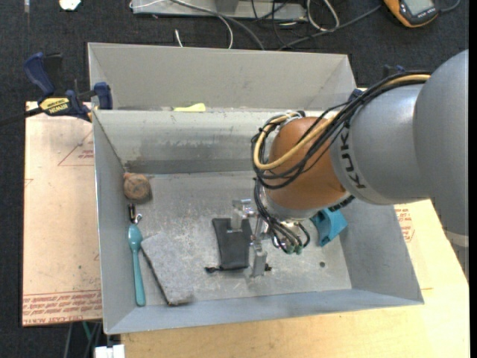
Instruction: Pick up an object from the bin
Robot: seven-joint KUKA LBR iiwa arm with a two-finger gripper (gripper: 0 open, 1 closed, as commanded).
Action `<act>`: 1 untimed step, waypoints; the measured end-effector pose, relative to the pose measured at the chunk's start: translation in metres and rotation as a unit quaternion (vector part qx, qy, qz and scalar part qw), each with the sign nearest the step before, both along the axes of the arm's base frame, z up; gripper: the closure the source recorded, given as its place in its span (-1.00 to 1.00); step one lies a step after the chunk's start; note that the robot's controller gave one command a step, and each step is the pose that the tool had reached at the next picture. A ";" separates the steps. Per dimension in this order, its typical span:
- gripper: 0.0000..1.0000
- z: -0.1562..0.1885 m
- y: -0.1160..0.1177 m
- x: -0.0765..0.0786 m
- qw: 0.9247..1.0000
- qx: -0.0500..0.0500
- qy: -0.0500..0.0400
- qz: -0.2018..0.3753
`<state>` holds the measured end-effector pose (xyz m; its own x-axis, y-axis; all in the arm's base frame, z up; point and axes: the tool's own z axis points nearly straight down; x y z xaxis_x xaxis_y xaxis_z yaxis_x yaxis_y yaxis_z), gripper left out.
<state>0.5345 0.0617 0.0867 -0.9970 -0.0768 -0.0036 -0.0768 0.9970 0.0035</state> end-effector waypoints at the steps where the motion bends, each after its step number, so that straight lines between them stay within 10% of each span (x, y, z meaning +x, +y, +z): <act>1: 1.00 -0.015 -0.007 -0.010 0.998 0.001 0.002 -0.065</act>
Offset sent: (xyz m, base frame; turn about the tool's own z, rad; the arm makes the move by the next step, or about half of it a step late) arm 0.0000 0.0000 0.0000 0.0000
